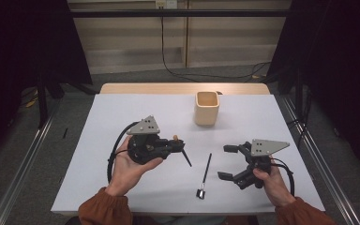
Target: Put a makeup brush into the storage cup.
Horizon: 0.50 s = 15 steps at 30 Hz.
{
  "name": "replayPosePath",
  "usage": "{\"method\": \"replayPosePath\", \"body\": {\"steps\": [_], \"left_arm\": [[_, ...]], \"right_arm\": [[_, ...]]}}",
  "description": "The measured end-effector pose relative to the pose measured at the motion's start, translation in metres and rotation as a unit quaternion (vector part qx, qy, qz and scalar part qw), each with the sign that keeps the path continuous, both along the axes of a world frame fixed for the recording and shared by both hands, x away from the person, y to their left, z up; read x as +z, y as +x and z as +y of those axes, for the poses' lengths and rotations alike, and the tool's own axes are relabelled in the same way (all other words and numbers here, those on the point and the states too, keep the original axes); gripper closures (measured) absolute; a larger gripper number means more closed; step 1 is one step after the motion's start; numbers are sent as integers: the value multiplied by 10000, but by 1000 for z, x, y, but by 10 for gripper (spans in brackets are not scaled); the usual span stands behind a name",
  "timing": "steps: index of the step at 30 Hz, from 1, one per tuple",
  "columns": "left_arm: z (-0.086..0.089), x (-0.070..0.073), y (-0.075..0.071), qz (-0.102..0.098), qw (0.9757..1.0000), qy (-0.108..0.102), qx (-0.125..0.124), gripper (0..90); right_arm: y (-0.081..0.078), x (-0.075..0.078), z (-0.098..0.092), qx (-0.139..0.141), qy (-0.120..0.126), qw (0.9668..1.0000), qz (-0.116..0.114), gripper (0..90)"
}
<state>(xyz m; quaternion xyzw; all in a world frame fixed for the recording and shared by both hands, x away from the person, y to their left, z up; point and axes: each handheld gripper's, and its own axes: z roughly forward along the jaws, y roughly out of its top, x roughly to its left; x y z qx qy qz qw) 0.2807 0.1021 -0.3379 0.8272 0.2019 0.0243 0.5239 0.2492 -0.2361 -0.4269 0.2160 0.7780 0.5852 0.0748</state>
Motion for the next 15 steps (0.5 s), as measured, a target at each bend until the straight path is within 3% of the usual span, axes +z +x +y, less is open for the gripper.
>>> {"method": "replayPosePath", "body": {"steps": [6, 15], "left_arm": [[-2, -2, 1, 79, 9998, 201, -54, 839], [-8, -2, 2, 156, 9996, 189, -149, 838]], "right_arm": [[1, 3, 3, 48, 7, 10000, 1, 60], [3, 10, 11, 291, 58, 9995, 52, 78]]}}
